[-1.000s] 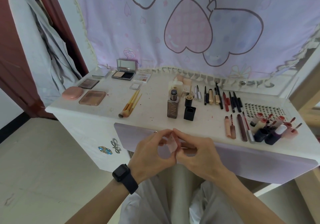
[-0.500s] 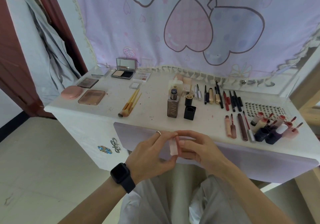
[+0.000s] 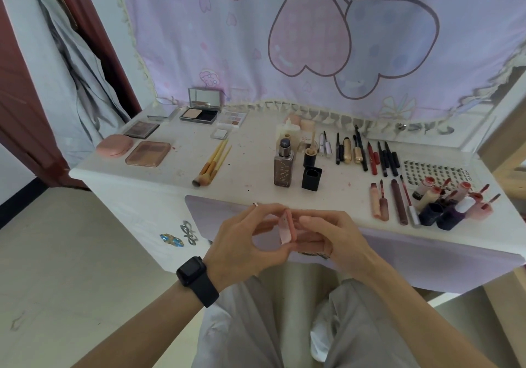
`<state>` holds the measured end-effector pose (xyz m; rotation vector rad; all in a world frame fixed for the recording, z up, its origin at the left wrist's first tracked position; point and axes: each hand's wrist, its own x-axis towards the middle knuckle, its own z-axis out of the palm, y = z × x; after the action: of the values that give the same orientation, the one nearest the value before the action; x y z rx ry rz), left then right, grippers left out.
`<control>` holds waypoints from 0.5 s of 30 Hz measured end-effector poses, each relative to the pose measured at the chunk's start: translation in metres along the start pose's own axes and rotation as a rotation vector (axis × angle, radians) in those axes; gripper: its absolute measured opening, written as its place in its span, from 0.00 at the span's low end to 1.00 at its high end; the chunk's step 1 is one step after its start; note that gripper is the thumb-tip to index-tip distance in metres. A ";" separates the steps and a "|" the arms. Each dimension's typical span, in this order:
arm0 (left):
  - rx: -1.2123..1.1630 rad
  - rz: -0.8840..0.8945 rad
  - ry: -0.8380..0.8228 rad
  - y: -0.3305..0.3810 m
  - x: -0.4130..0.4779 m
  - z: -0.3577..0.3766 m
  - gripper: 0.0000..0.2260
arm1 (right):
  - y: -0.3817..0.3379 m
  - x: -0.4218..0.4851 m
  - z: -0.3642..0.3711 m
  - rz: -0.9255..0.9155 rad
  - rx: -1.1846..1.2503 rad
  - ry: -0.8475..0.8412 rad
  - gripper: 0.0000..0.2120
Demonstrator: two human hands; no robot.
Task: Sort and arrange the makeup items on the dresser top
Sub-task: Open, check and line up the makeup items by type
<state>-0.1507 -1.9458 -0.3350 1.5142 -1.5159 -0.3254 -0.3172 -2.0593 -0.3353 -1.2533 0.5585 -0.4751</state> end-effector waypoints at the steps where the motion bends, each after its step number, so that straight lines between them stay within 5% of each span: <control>1: -0.040 -0.018 0.027 -0.001 0.001 0.000 0.24 | -0.001 0.000 0.000 0.009 0.035 0.000 0.14; 6: -0.198 -0.129 0.116 -0.011 0.001 0.001 0.23 | -0.004 0.004 0.006 0.027 0.008 0.058 0.20; 15: -0.038 -0.092 0.041 -0.029 0.021 -0.030 0.27 | -0.009 0.024 0.039 -0.053 -0.035 0.268 0.07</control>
<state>-0.1054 -1.9577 -0.3320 1.5540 -1.4034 -0.3726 -0.2739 -2.0473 -0.3215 -1.2485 0.7628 -0.6863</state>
